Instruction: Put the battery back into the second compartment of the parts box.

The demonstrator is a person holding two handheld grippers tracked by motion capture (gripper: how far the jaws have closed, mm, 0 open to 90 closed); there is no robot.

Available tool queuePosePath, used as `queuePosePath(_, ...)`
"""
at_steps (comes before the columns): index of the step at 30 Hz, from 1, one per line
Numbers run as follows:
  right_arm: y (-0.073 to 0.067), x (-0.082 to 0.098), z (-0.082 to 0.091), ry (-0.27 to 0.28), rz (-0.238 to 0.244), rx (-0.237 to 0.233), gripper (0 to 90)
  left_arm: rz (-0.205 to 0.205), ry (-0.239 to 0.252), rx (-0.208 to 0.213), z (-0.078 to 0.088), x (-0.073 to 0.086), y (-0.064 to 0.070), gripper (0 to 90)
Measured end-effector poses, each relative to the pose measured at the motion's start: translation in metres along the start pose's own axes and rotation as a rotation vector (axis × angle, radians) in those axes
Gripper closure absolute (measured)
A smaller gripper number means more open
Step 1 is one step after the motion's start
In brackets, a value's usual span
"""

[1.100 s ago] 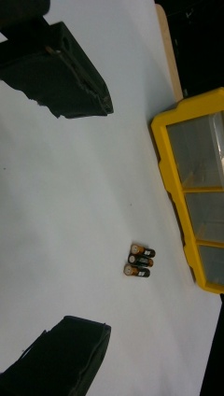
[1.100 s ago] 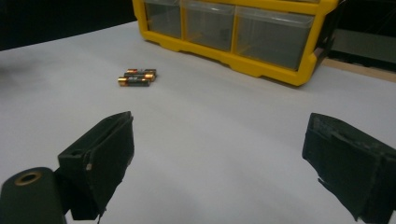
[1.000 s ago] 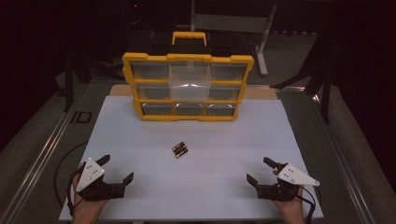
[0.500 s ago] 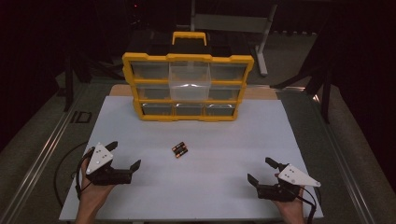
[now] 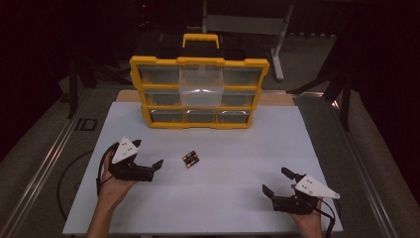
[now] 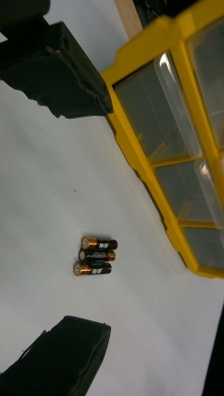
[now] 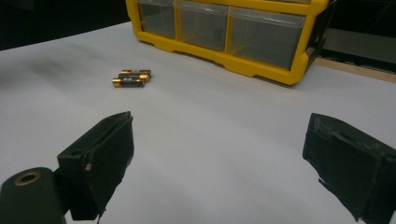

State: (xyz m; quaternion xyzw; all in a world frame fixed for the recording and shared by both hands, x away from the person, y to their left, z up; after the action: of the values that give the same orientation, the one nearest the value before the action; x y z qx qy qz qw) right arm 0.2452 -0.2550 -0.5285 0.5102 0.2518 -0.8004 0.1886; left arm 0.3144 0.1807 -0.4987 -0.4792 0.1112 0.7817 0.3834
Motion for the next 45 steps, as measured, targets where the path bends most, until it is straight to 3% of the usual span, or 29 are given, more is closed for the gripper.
queuePosePath(17, 0.0, 0.0, 0.001, 0.004, 0.002, 0.0, 8.4, -0.009, -0.111, 0.051, -0.04, -0.015, -0.005, 0.1)
queuePosePath(23, 0.0, 0.0, 0.001, 0.004, 0.002, 0.001, 8.3, -0.009, -0.13, 0.056, -0.046, -0.017, -0.007, 0.1)
queuePosePath(24, 0.0, 0.0, 0.001, 0.003, -0.001, -0.001, 8.4, -0.008, -0.154, 0.068, -0.055, -0.02, -0.008, 0.1)
queuePosePath(35, 0.0, 0.0, 0.001, 0.003, 0.006, -0.002, 8.3, -0.005, -0.225, 0.106, -0.079, -0.025, -0.007, 1.9)
queuePosePath(41, 0.0, 0.0, 0.001, 0.0, 0.007, 0.0, 8.4, -0.029, -0.294, 0.137, -0.094, -0.024, -0.003, 2.2)
queuePosePath(45, 0.0, 0.0, 0.001, 0.0, 0.009, 0.001, 8.3, -0.038, -0.312, 0.14, -0.101, -0.024, -0.001, 3.9)
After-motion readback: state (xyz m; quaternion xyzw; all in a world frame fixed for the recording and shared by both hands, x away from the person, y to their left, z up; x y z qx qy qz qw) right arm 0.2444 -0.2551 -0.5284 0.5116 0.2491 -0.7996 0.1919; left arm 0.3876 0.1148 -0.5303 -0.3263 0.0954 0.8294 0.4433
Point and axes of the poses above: each handheld gripper's, and its own axes: z roughly backward along the jaws, x roughly out of its underside, y roughly to its right, the point moved 5 cm from there along -z, roughly forward along the jaws, and after that the axes turned 11 degrees about -z, right-handed, at the moved point
